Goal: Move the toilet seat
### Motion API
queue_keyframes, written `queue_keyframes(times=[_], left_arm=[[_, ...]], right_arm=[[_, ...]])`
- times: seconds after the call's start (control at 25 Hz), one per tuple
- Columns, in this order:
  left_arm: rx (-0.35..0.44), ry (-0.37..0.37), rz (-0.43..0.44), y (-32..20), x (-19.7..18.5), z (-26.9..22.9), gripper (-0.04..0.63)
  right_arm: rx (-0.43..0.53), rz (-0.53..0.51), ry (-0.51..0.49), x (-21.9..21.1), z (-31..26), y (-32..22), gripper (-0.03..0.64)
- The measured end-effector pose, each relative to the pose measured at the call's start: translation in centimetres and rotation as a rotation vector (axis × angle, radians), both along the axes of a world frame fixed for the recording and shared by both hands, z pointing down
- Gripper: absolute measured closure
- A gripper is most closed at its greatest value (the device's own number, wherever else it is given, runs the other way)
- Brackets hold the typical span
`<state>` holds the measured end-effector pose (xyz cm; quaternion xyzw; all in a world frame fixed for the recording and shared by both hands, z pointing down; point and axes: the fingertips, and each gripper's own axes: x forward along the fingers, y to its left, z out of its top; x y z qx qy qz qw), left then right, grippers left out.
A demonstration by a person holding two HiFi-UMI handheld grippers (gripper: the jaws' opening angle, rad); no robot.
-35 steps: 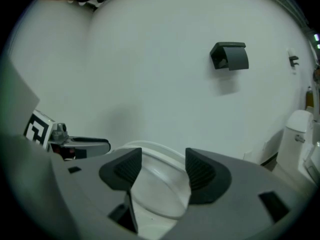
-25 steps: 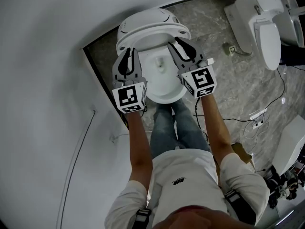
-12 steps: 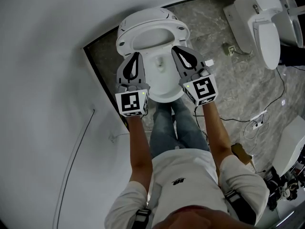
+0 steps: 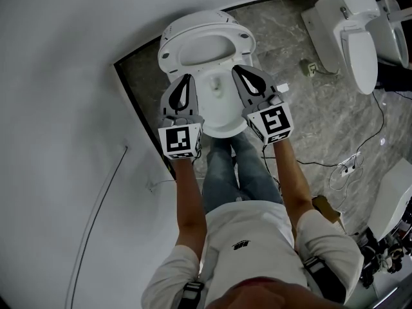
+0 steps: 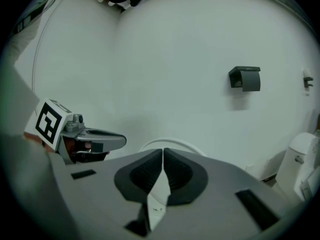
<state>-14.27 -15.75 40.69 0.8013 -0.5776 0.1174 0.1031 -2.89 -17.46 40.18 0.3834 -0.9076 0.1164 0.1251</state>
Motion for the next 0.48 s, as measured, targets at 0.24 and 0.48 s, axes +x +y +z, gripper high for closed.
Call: queue_keyframes(times=[0.24,0.48], left_arm=[[0.011,0.001,-0.002,0.22,0.19,-0.45,0.560],[0.014,0.000,-0.002,0.72,0.21,-0.75,0.560]], right_arm=[[0.006,-0.004,0.005,0.11,-0.18,0.26,0.581],[0.007,-0.007,0.009,0.13,-0.28,0.82,0.581]])
